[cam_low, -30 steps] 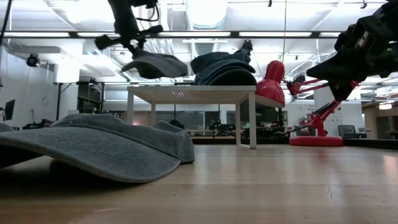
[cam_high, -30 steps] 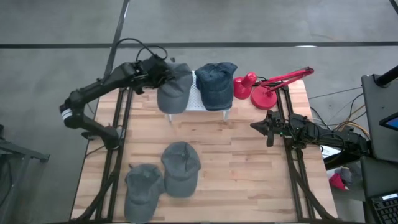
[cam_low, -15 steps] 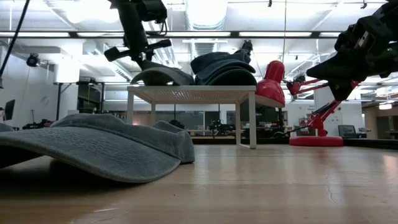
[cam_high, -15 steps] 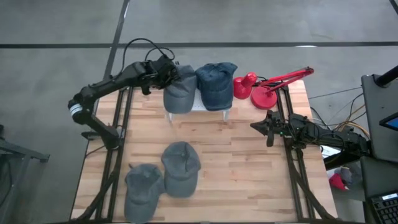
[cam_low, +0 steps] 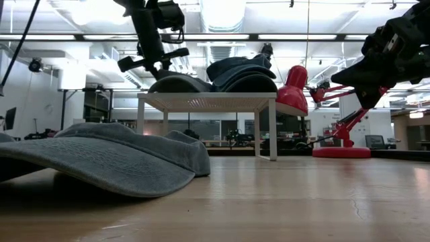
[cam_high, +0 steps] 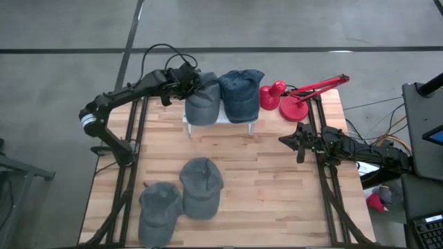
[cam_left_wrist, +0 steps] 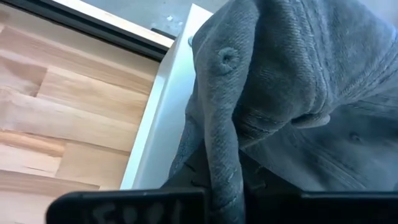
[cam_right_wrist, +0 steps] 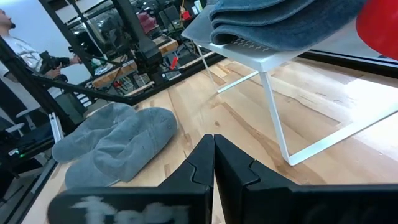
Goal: Pick & Place hat
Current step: Put the top gray cap on the shelf
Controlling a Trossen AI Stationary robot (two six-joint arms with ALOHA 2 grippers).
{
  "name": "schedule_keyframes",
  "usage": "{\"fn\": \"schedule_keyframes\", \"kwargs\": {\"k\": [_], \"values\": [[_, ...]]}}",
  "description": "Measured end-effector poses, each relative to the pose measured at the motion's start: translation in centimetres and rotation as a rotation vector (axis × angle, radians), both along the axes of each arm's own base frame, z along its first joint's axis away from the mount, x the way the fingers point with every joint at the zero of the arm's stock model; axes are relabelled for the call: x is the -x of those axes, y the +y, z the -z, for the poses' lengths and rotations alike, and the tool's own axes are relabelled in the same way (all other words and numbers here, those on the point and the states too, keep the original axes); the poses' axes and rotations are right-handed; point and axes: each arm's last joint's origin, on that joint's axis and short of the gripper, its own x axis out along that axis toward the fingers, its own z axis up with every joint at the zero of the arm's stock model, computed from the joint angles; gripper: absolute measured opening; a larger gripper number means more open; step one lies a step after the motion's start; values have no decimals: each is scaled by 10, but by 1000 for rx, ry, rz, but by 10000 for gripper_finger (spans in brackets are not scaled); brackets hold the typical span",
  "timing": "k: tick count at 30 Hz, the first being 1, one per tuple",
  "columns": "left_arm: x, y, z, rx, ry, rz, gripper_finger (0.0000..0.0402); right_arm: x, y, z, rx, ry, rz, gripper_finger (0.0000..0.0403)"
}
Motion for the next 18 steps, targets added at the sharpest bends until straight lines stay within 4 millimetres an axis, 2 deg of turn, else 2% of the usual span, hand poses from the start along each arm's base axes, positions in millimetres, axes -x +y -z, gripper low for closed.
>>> {"fn": "schedule_keyframes", "kwargs": {"k": [7,18], "values": [[1,-1,0,-5,14,18,61,0,0,0,0,0,0,8],[2,-2,-2,-15,37,75,173,0,0,0,0,0,0,8]]}}
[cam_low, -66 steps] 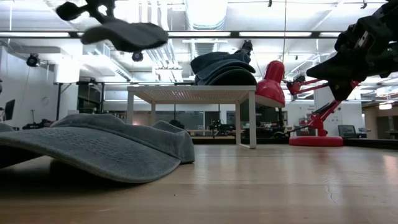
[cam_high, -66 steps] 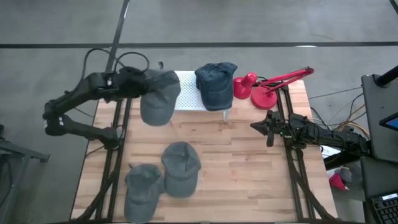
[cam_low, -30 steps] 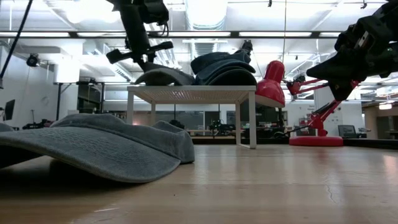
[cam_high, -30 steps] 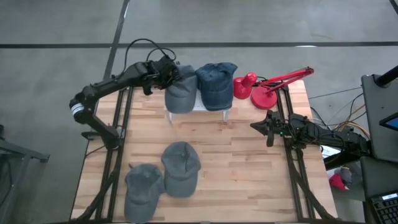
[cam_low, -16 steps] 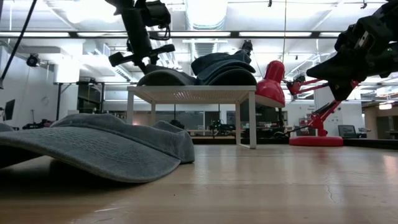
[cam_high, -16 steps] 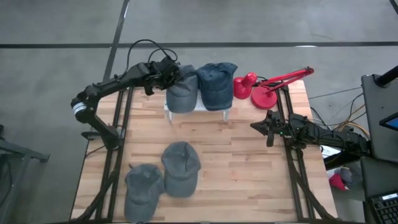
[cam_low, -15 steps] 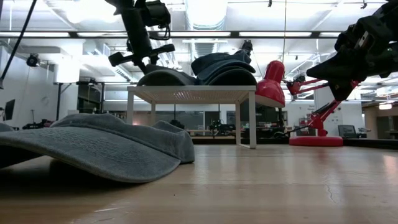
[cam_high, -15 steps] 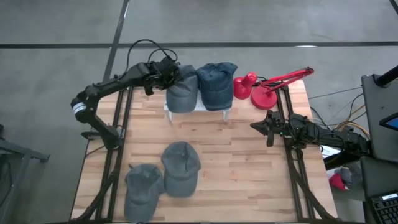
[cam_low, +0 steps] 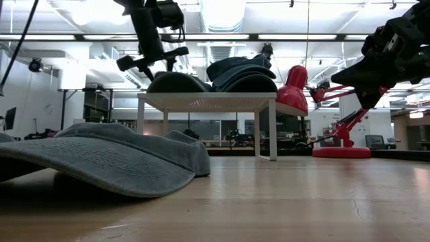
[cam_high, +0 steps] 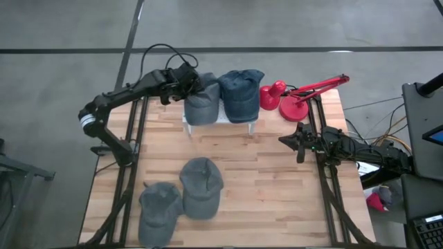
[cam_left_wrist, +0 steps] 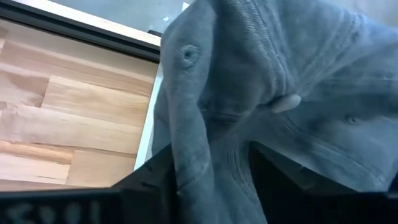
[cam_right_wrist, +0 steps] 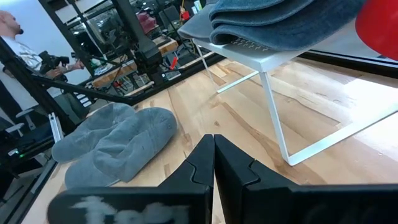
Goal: Pick & Place hat
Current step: Put the top gray cap on the shelf, then stack the bottom gray cap on top of the gray cap on the shelf
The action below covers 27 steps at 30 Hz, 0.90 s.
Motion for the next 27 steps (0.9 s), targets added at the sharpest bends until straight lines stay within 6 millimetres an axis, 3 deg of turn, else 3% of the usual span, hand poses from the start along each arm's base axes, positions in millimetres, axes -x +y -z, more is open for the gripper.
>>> {"fn": "schedule_keyframes", "kwargs": {"k": [12,27], "values": [[14,-10,-20,-35,-46,62,240,0,0,0,0,0,0,8],[42,-37,-56,-121,-143,145,244,0,0,0,0,-1,0,8]]}}
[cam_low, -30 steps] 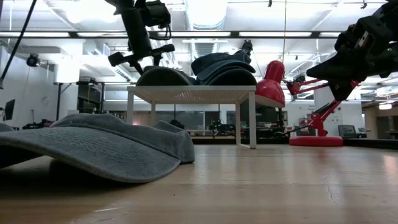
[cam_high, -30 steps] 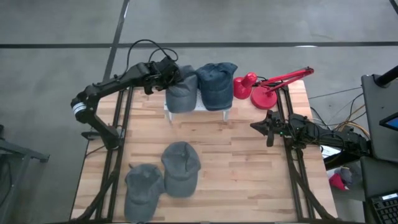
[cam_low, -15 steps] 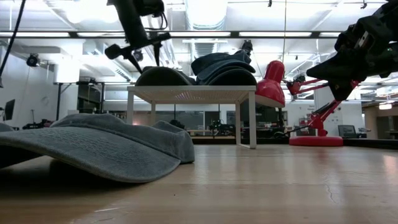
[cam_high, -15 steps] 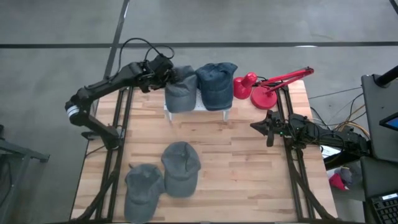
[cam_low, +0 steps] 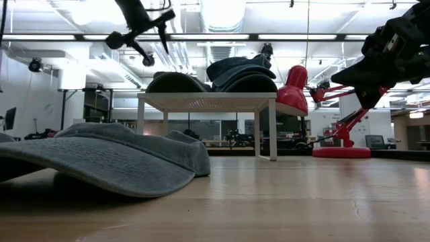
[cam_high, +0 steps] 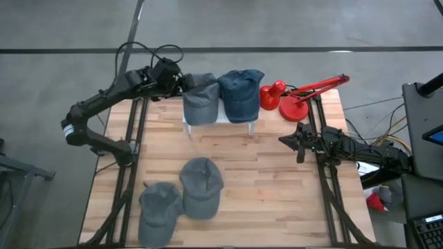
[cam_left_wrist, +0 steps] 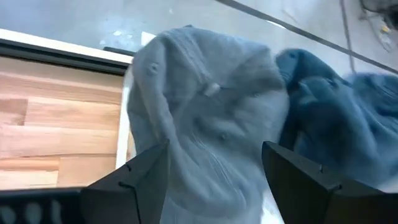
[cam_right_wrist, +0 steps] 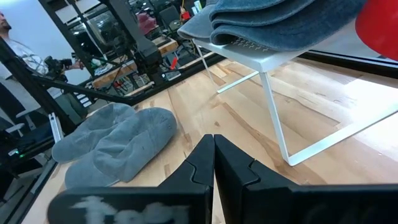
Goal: Pick & Place hat
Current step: Stack the bottom gray cap on top of the gray cap on the shelf
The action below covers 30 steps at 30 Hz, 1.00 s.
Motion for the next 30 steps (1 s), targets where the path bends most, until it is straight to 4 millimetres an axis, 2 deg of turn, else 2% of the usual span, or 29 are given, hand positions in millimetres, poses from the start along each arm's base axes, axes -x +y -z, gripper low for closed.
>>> {"fn": "schedule_keyframes", "kwargs": {"k": [8,13,22,30], "values": [[9,-27,-16,-6,-64,224,243,0,0,0,0,0,0,8],[12,-54,-16,103,-61,353,243,0,0,0,0,0,0,9],[21,-118,2,403,150,412,243,0,0,0,0,0,0,8],[39,-173,9,555,306,389,243,0,0,0,0,0,0,8]]}}
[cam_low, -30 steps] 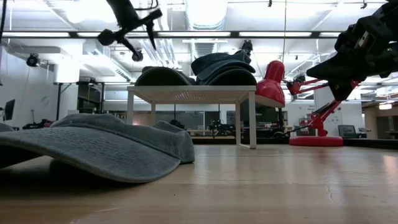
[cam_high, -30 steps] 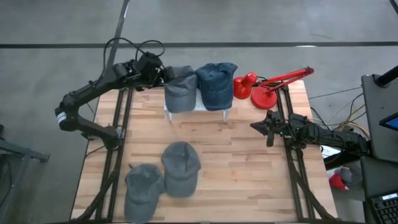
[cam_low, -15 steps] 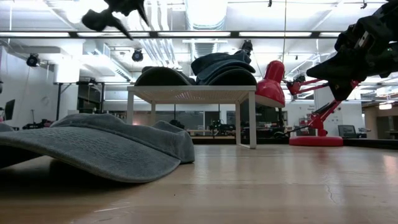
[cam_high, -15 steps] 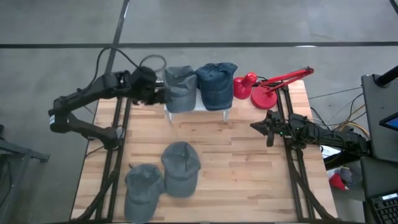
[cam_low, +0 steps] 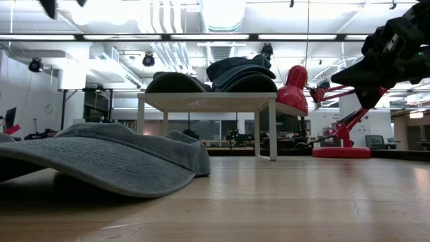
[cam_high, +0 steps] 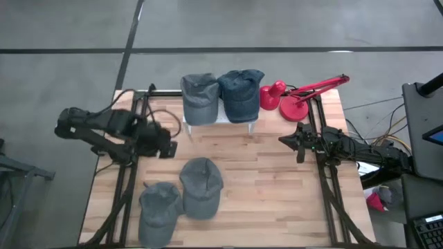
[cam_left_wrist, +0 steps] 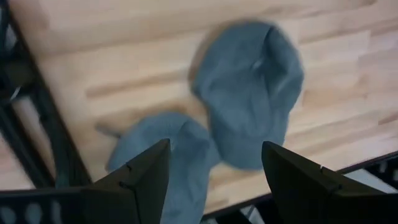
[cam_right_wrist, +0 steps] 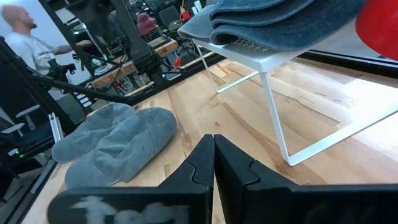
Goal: Pick & Place hat
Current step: Stack the bottom gray cap on top of the gray cap on the shelf
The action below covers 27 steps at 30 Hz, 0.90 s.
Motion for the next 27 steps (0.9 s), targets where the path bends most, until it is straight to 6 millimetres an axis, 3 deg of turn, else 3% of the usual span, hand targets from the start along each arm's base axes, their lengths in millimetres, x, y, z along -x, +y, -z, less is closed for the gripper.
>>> {"fn": "schedule_keyframes", "kwargs": {"k": [14,27], "values": [[9,-51,9,108,129,-36,243,0,0,0,0,0,0,8],[5,-88,70,213,493,89,243,0,0,0,0,0,0,8]]}}
